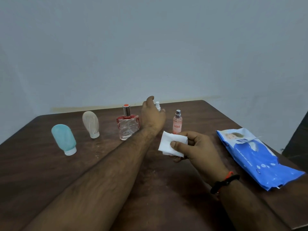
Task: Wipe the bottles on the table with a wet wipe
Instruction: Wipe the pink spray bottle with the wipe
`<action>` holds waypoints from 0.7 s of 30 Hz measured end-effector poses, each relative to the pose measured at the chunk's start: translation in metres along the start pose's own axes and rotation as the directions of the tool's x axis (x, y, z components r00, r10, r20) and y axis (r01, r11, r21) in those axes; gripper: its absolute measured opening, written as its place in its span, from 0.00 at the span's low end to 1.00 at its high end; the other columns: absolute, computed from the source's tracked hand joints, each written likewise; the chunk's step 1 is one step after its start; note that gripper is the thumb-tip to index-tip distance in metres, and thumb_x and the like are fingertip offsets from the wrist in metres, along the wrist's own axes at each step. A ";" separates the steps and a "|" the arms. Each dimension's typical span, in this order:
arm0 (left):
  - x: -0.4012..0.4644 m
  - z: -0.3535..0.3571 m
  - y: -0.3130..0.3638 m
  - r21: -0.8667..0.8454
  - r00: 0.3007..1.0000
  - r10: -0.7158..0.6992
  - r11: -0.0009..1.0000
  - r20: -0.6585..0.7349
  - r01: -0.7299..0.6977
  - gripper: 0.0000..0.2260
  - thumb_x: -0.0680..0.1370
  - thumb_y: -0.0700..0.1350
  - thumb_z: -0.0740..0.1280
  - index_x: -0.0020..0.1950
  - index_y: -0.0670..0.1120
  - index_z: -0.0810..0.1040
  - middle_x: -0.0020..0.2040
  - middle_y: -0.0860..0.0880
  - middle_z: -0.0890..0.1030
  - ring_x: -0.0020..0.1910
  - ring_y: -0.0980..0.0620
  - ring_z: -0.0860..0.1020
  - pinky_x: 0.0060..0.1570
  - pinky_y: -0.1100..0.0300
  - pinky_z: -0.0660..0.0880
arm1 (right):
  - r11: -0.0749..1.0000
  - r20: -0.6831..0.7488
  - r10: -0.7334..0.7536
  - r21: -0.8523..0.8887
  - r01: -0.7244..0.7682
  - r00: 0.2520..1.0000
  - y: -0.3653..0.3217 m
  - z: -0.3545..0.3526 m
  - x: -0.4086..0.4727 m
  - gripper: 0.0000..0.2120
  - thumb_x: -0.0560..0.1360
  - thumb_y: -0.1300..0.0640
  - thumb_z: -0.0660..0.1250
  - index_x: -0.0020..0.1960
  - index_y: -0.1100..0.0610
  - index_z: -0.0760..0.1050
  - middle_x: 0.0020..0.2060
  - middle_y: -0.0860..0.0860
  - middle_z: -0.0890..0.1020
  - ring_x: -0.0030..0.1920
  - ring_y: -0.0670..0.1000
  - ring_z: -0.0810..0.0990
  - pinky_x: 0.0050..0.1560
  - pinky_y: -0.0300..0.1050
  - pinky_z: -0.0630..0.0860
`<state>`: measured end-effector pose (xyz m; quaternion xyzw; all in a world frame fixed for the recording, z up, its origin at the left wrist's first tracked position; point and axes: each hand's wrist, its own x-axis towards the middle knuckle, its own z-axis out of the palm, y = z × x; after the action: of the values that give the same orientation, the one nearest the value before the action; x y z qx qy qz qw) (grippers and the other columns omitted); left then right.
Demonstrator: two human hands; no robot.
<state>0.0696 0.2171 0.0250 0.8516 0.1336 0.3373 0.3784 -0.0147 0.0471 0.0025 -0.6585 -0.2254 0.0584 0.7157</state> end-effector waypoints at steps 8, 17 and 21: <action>0.010 0.020 -0.013 0.164 0.988 -0.149 0.976 0.027 0.143 0.20 0.74 0.50 0.73 0.62 0.45 0.76 0.57 0.46 0.82 0.54 0.46 0.79 0.46 0.58 0.71 | 1.000 -0.015 0.027 -0.013 -0.027 1.000 0.008 -0.006 0.002 0.08 0.73 0.66 0.72 0.51 0.58 0.82 0.43 0.53 0.87 0.39 0.54 0.86 0.32 0.43 0.81; -0.012 -0.013 -0.011 0.021 0.985 -0.088 0.996 0.150 0.086 0.17 0.70 0.53 0.77 0.54 0.47 0.80 0.49 0.51 0.83 0.48 0.50 0.80 0.49 0.54 0.77 | 0.998 -0.030 0.059 -0.021 -0.059 0.998 0.006 -0.002 -0.005 0.08 0.73 0.65 0.72 0.51 0.56 0.82 0.44 0.53 0.87 0.40 0.54 0.86 0.33 0.43 0.82; -0.035 -0.055 -0.009 -0.111 0.963 -0.058 0.990 0.263 0.090 0.14 0.67 0.54 0.79 0.47 0.50 0.81 0.42 0.54 0.84 0.42 0.55 0.81 0.41 0.59 0.76 | 0.998 -0.040 0.052 -0.025 -0.053 0.998 0.006 0.005 -0.012 0.09 0.73 0.65 0.72 0.52 0.57 0.82 0.44 0.54 0.87 0.41 0.54 0.86 0.34 0.45 0.82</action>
<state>0.0072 0.2367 0.0283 0.8580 0.0940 0.2164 0.4563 -0.0258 0.0478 -0.0056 -0.6746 -0.1944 0.0612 0.7095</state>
